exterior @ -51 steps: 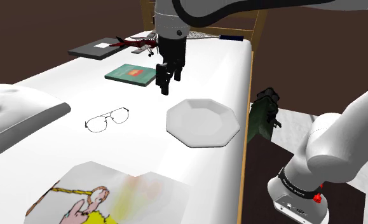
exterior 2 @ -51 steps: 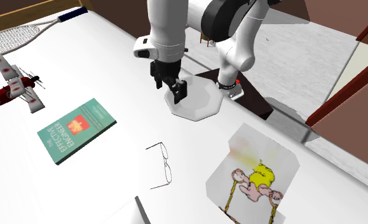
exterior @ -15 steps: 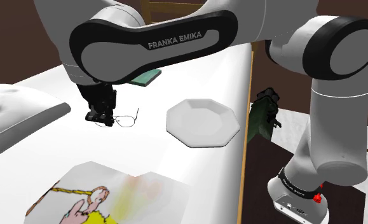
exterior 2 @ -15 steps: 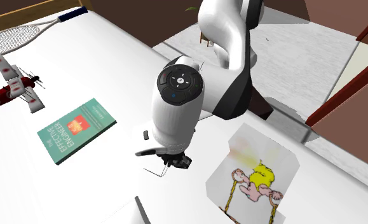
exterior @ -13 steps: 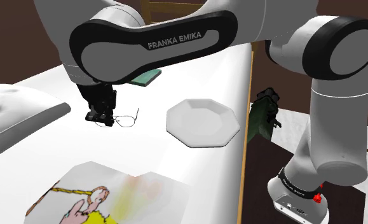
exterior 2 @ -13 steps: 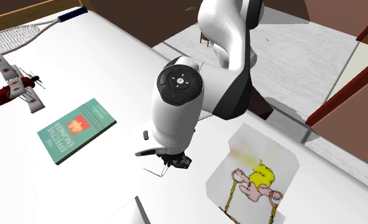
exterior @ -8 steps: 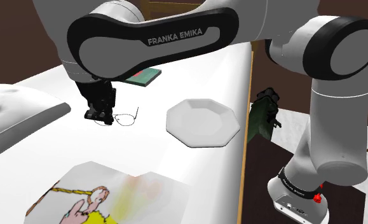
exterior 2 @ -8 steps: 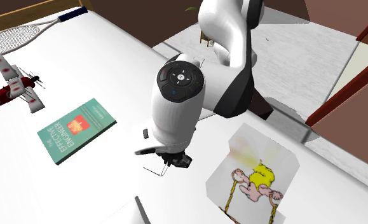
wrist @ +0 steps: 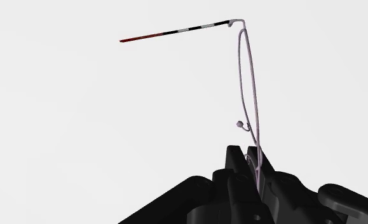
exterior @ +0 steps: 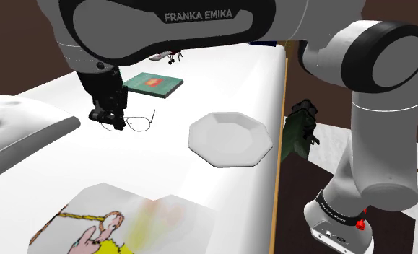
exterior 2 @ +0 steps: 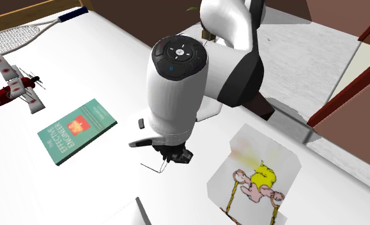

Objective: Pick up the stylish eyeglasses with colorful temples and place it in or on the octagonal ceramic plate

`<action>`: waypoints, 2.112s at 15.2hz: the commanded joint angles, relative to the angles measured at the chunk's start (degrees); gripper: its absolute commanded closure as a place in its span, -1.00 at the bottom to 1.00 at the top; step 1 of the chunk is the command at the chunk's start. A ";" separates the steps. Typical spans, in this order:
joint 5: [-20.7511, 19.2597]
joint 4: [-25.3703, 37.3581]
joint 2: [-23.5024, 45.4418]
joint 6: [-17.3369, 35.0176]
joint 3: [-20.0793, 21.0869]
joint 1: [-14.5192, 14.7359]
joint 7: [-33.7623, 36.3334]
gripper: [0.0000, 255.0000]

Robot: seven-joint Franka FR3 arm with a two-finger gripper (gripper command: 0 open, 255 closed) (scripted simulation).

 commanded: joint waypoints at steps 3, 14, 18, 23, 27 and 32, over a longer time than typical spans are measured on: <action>-0.55 5.02 1.25 -3.83 -0.02 1.12 -0.26 1.00; 9.74 -19.58 -20.02 2.30 0.26 -7.32 -5.15 1.00; 15.13 -31.02 -31.08 4.30 -1.87 -8.96 -9.36 1.00; 19.82 -42.70 -43.66 4.45 -5.68 -8.63 -14.33 1.00; 21.91 -50.50 -53.06 3.10 -8.93 -7.56 -17.67 1.00; 22.84 -58.05 -61.18 2.47 -11.58 -6.34 -20.08 1.00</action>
